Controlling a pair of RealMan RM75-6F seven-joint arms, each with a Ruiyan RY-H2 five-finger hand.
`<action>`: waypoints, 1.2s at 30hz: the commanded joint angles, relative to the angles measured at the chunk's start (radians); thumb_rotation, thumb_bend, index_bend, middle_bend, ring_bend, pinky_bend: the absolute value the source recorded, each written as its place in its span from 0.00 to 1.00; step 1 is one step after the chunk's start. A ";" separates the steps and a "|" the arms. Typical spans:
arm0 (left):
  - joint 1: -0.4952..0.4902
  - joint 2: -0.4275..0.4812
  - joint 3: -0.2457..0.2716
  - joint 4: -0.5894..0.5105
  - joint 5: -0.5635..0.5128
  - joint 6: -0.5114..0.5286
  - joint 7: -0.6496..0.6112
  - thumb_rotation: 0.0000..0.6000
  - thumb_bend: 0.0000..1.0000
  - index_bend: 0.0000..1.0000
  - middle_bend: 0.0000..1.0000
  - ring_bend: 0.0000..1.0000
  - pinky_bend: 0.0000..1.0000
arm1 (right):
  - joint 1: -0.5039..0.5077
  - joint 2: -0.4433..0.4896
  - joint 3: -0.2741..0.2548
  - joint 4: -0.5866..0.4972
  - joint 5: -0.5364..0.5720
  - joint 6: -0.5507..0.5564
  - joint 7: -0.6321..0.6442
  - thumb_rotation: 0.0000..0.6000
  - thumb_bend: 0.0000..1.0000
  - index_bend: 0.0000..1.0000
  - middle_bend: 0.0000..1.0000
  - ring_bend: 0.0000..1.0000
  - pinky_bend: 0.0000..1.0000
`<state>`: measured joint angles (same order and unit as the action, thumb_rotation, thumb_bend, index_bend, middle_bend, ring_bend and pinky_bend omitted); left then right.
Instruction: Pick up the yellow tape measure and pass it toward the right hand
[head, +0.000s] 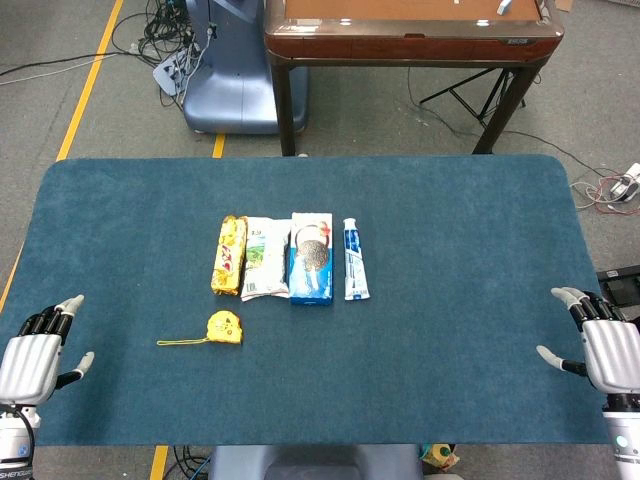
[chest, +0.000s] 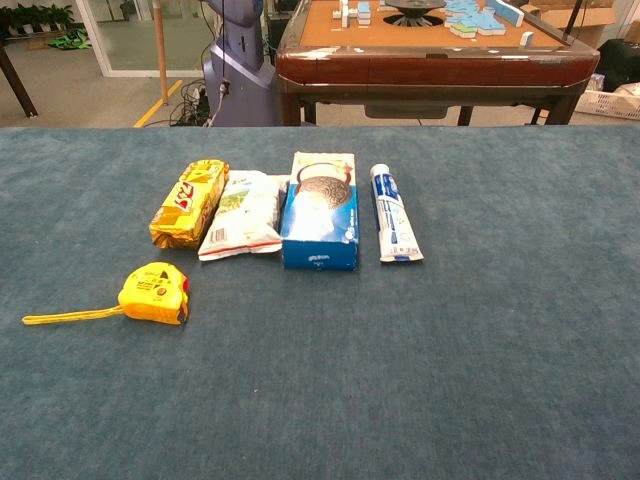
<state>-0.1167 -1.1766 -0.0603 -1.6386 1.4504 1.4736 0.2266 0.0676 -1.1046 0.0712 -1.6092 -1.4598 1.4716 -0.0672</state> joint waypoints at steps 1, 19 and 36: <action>-0.003 -0.003 0.000 0.003 0.000 -0.005 -0.001 1.00 0.25 0.10 0.15 0.16 0.18 | -0.001 0.002 0.000 -0.003 0.000 0.001 -0.002 1.00 0.08 0.21 0.24 0.20 0.26; -0.125 -0.022 -0.016 0.055 0.066 -0.136 -0.082 1.00 0.25 0.10 0.15 0.16 0.18 | 0.020 0.092 0.068 -0.056 0.020 0.038 -0.048 1.00 0.08 0.21 0.24 0.20 0.26; -0.328 -0.080 -0.016 0.035 0.052 -0.419 -0.015 1.00 0.25 0.11 0.15 0.16 0.18 | 0.023 0.111 0.072 -0.066 0.042 0.029 -0.048 1.00 0.08 0.21 0.24 0.20 0.26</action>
<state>-0.4215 -1.2460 -0.0750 -1.5933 1.5193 1.0840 0.1860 0.0911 -0.9921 0.1448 -1.6761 -1.4181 1.5013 -0.1165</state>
